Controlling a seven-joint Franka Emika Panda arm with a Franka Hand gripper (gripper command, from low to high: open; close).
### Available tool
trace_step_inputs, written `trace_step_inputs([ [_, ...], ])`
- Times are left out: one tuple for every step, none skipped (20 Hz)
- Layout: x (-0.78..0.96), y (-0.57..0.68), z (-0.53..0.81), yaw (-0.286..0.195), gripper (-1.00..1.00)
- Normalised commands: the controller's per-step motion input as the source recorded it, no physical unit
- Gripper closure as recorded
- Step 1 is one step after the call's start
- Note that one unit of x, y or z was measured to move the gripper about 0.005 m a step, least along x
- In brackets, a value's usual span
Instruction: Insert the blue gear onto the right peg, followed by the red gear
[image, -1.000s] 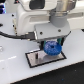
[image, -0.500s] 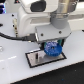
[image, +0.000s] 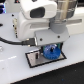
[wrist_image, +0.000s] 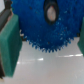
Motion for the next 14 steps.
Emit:
trace_step_inputs([
  [0.04,0.04,-0.13,0.0,1.0],
  [0.03,0.02,-0.01,0.0,1.0],
  [0.06,0.09,-0.05,0.0,1.0],
  [-0.01,0.06,0.28,0.0,-1.0],
  [-0.02,0.08,0.46,0.0,-1.0],
  [0.0,0.09,0.61,0.0,-1.0],
  [-0.03,0.13,0.62,0.0,-1.0],
  [-0.03,0.16,0.66,0.0,-1.0],
  [-0.11,0.16,0.62,0.0,-1.0],
  [-0.14,0.17,0.63,0.0,-1.0],
  [-0.1,0.21,0.65,0.0,-1.0],
  [-0.23,0.17,0.44,0.0,-1.0],
  [-0.35,0.12,0.39,0.0,-1.0],
  [-0.4,0.15,0.28,0.0,-1.0],
])
